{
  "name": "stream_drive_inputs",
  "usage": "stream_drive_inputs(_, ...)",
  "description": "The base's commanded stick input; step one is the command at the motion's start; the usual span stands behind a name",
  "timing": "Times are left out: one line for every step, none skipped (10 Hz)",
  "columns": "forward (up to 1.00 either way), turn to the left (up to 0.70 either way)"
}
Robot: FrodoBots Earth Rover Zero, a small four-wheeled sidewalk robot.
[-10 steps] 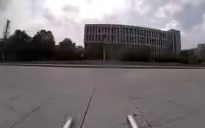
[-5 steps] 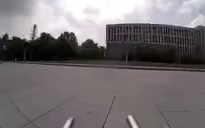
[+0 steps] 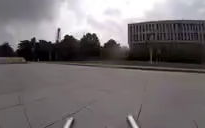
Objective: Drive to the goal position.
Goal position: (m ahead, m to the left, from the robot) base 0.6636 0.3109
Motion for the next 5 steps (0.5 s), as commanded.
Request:
stream_drive_inputs(0.7,0.35)
stream_drive_inputs(0.7,0.35)
stream_drive_inputs(0.7,0.35)
stream_drive_inputs(0.7,0.35)
stream_drive_inputs(0.7,0.35)
